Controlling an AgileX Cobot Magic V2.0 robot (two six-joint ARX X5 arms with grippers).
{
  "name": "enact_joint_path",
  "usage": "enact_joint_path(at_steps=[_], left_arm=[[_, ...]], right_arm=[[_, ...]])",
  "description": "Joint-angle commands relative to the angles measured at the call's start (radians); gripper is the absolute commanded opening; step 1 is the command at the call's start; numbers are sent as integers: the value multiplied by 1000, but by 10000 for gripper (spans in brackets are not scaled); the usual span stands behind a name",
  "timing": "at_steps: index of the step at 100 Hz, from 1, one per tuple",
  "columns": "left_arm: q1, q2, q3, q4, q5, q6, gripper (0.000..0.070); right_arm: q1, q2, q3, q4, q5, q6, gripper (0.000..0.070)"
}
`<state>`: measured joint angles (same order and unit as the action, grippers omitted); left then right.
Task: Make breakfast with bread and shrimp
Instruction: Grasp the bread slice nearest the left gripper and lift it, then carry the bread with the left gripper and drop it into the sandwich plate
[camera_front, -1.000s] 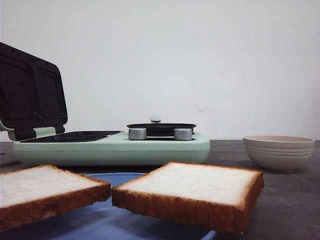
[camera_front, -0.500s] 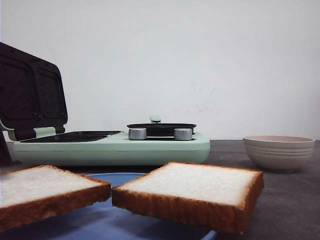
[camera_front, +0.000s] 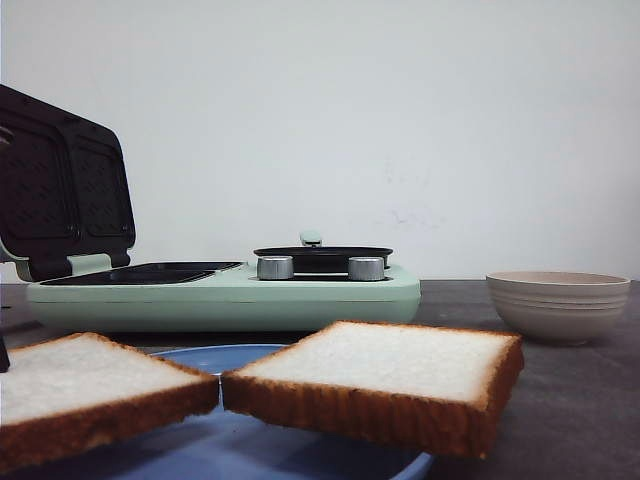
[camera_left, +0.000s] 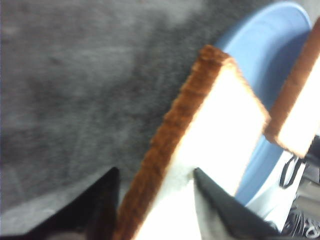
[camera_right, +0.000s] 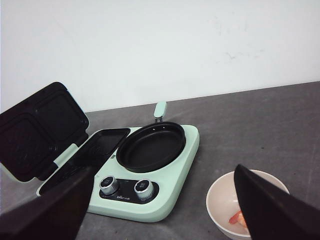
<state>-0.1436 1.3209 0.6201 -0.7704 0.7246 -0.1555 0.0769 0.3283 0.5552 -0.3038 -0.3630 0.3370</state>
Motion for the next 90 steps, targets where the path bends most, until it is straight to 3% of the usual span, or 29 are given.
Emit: enact_joint_path(at_steps=[1,22,49,65,90], left_arm=[[-10,14,12,-4,-6,39,0],[-17,11,13,-6,53,89,0],[-17,-69,61,-16,115,86,0],[-17,-124,118,16,115,39,0],[-17,-165,203,175,114,-112,0]], right_arm=[[1,3,16,3,5,-11,560],[1,3,16,-6,5,-11,560],[1,3,16,-51,5,-11,560],[2,3,16,-49,33,-10,560],[1,3,16,-48,49,-11,560]])
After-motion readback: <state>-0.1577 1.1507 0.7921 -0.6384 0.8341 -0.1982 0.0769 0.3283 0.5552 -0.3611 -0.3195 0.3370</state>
